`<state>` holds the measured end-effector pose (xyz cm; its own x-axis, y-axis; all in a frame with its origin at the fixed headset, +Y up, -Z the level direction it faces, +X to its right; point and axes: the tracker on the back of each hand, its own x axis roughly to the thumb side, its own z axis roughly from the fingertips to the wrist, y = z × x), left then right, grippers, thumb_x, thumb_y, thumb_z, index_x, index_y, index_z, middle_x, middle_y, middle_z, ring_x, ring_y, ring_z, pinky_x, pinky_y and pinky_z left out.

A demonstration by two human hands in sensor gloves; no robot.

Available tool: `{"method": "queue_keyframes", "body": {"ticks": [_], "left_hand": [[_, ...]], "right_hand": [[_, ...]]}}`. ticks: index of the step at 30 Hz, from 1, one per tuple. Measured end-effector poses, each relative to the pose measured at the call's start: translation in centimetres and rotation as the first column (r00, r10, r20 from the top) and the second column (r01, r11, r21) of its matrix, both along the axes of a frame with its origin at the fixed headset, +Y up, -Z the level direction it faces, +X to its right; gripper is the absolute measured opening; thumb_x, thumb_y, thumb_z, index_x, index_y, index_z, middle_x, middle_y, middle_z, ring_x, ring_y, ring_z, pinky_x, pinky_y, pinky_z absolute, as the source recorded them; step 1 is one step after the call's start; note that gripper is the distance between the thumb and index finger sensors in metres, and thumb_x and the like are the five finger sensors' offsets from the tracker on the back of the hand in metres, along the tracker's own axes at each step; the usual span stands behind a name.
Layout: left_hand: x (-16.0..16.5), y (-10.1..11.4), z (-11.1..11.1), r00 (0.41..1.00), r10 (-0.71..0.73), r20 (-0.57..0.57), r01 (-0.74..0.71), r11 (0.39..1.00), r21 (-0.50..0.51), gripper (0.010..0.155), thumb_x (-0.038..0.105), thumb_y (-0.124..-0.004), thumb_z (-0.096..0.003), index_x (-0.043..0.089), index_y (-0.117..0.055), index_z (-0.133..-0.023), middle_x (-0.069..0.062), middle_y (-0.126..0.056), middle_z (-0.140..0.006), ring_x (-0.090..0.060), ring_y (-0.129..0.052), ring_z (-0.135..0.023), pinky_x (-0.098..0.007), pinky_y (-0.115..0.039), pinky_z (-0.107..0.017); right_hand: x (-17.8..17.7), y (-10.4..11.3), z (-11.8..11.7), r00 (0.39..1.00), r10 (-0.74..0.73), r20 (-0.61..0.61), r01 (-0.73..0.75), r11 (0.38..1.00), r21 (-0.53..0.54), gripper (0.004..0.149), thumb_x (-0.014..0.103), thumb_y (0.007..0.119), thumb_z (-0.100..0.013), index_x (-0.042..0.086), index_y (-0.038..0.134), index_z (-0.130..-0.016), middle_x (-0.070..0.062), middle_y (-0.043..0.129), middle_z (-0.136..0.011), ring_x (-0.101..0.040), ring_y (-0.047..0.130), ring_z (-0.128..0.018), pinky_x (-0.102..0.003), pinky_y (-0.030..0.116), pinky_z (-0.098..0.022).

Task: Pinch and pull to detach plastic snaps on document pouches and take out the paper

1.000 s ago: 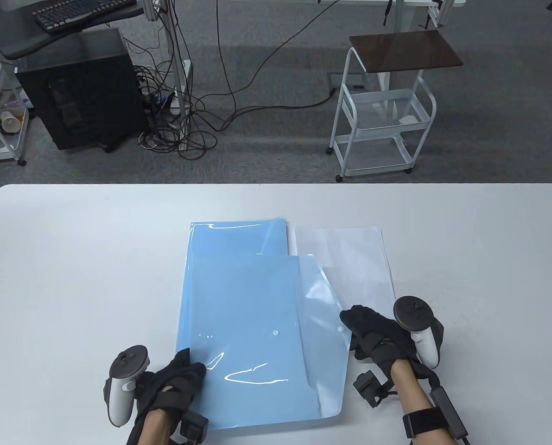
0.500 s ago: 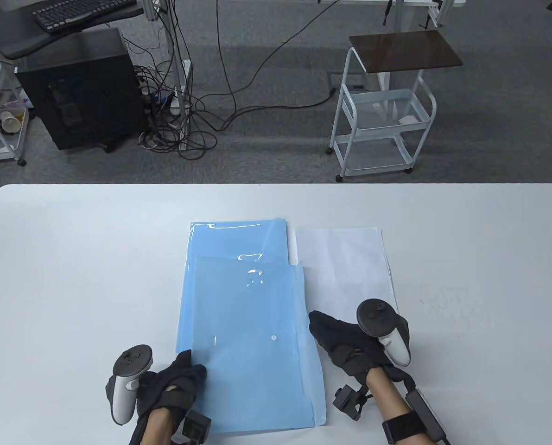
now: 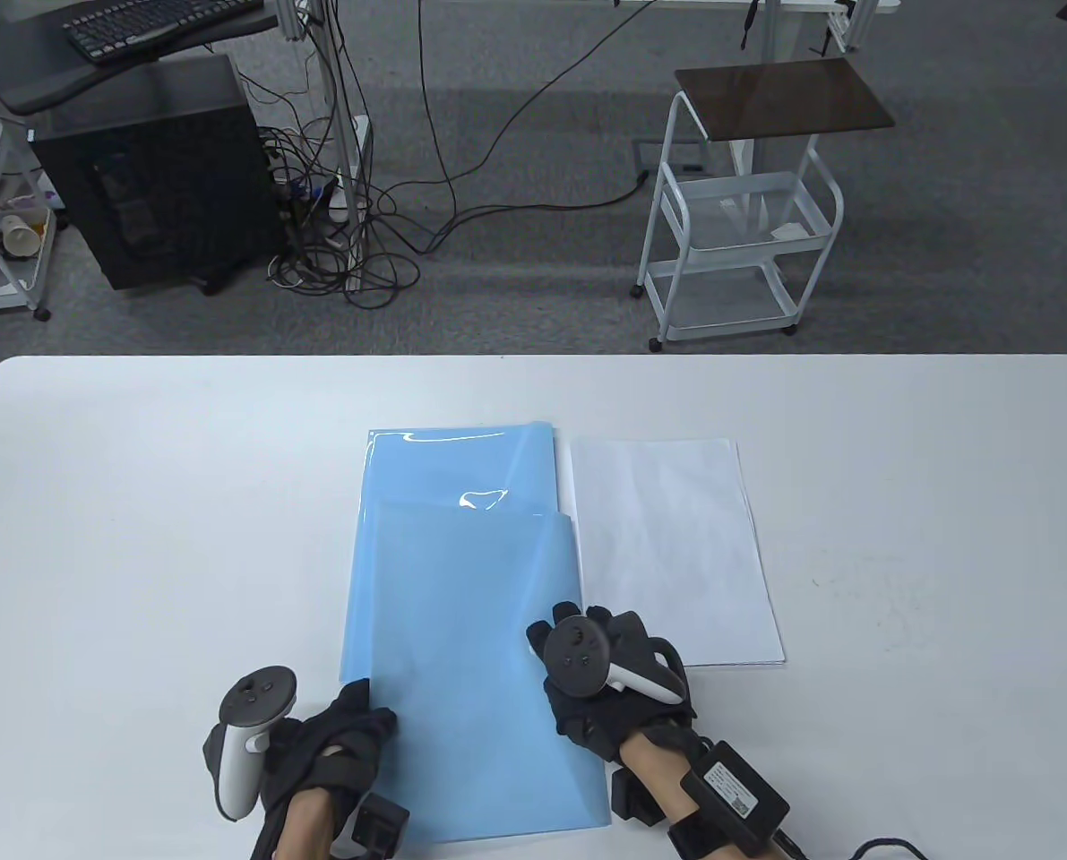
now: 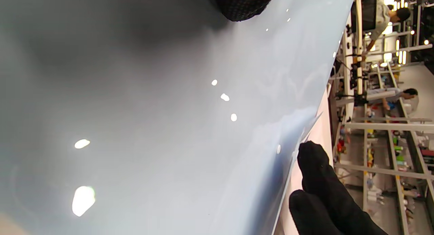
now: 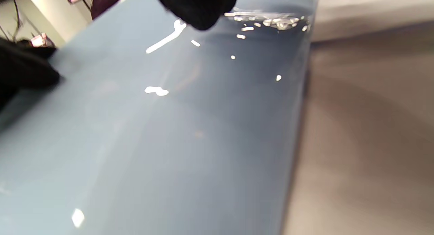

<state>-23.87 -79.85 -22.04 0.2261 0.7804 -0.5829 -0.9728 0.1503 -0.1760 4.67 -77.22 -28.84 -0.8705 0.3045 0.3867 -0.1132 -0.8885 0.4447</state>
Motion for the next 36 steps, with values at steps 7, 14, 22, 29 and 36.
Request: {"method": "queue_keyframes", "body": {"ticks": [7,14,22,29,36], "left_hand": [[0.0,0.0,0.0,1.000,-0.005,-0.003,0.005,1.000,0.001,0.052,0.021,-0.067,-0.0579,0.017,-0.051,-0.107,-0.007,-0.082,-0.102,-0.033,-0.099,-0.073,-0.047,-0.087,-0.052],[0.1,0.0,-0.1,1.000,-0.012,0.003,0.012,1.000,-0.003,0.052,0.022,-0.066,-0.0584,0.016,-0.050,-0.108,-0.007,-0.081,-0.101,-0.032,-0.099,-0.072,-0.047,-0.087,-0.052],[0.1,0.0,-0.1,1.000,-0.027,0.000,0.027,1.000,-0.004,0.052,0.022,-0.066,-0.0584,0.016,-0.050,-0.108,-0.005,-0.081,-0.101,-0.031,-0.099,-0.072,-0.046,-0.087,-0.053],[0.2,0.0,-0.1,1.000,-0.029,-0.002,0.029,1.000,-0.004,0.052,0.022,-0.065,-0.0585,0.016,-0.049,-0.108,-0.005,-0.081,-0.101,-0.030,-0.099,-0.072,-0.046,-0.087,-0.053],[0.3,0.0,-0.1,0.999,-0.052,-0.005,0.052,0.999,-0.003,0.052,0.021,-0.065,-0.0587,0.016,-0.048,-0.108,-0.003,-0.081,-0.100,-0.029,-0.099,-0.070,-0.045,-0.087,-0.053]], "right_hand": [[-1.2,-1.0,0.1,0.996,0.085,-0.019,-0.086,0.996,-0.004,0.062,0.027,0.066,-0.056,0.012,0.039,-0.110,-0.030,0.025,-0.116,-0.065,0.027,-0.098,-0.078,0.035,-0.062],[-2.2,-1.5,0.5,0.980,0.191,-0.047,-0.188,0.980,0.070,0.061,0.027,0.067,-0.055,0.011,0.041,-0.107,-0.033,0.030,-0.116,-0.066,0.033,-0.097,-0.079,0.039,-0.062],[-4.3,-1.0,0.6,0.941,0.326,-0.094,-0.314,0.941,0.124,0.059,0.023,0.071,-0.053,0.002,0.046,-0.103,-0.033,0.036,-0.115,-0.066,0.038,-0.098,-0.079,0.040,-0.062],[-4.2,-0.9,0.4,0.947,0.309,-0.086,-0.302,0.949,0.087,0.059,0.023,0.070,-0.054,0.003,0.046,-0.103,-0.032,0.035,-0.116,-0.065,0.037,-0.099,-0.079,0.039,-0.062],[-1.5,-0.1,0.2,0.986,0.164,0.005,-0.164,0.981,0.104,0.067,0.038,0.069,-0.055,0.007,0.048,-0.110,-0.034,0.035,-0.117,-0.064,0.031,-0.099,-0.079,0.035,-0.063]]}}
